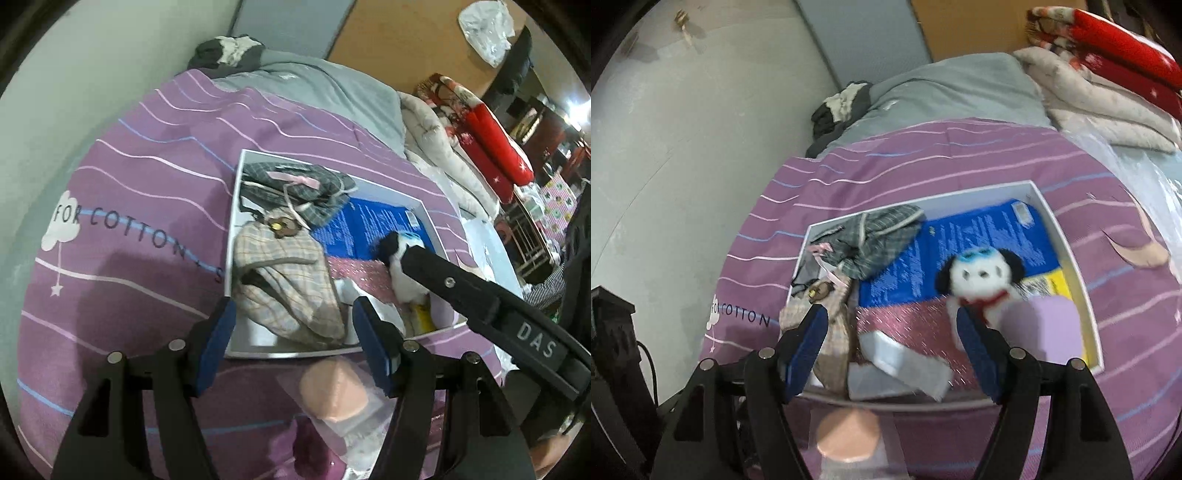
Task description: Organize soft objects
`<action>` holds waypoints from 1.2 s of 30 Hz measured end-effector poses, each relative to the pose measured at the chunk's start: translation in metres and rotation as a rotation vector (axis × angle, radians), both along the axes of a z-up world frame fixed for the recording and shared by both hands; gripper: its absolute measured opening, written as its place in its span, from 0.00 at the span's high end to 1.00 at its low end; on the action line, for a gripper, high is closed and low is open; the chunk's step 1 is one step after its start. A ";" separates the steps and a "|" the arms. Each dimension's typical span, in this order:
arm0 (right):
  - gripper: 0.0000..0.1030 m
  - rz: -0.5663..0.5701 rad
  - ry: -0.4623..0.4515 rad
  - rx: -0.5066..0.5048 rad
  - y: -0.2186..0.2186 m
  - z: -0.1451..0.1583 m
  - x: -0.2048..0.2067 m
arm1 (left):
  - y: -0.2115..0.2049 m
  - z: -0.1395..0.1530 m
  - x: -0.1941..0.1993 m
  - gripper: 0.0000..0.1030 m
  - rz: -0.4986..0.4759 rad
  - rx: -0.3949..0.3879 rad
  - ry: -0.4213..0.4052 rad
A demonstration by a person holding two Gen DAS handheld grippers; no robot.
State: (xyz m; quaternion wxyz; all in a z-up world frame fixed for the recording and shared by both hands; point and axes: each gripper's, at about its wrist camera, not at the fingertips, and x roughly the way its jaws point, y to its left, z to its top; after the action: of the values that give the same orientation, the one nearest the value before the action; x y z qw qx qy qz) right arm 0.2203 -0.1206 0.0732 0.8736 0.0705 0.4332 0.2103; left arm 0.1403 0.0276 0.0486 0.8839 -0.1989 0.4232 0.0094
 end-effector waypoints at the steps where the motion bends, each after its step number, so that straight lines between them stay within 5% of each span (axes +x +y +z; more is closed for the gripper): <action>1: 0.29 -0.004 -0.001 -0.007 -0.002 0.001 -0.001 | -0.002 0.000 0.000 0.35 -0.006 0.007 0.001; 13: 0.27 -0.110 0.062 0.018 -0.044 0.009 -0.010 | -0.013 -0.004 0.003 0.35 -0.040 0.036 0.032; 22: 0.27 -0.107 0.192 0.024 -0.049 -0.009 -0.005 | -0.014 -0.010 0.005 0.35 -0.053 0.004 0.073; 29: 0.27 -0.121 0.178 0.046 -0.052 -0.013 -0.006 | -0.010 -0.007 0.003 0.35 -0.038 -0.017 0.103; 31: 0.33 -0.105 0.164 0.063 -0.048 -0.014 -0.006 | -0.008 -0.004 0.000 0.35 -0.035 -0.011 0.112; 33: 0.69 -0.066 0.182 0.109 -0.042 -0.017 -0.004 | -0.004 -0.002 -0.002 0.35 -0.013 -0.012 0.128; 36: 0.78 0.009 0.230 0.157 -0.026 -0.027 0.003 | -0.002 -0.003 -0.001 0.35 0.016 0.010 0.139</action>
State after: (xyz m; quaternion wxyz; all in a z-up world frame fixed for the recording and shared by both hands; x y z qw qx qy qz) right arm 0.2231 -0.1465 0.0464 0.8089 0.1601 0.5131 0.2381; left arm 0.1388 0.0260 0.0458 0.8532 -0.1967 0.4819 0.0325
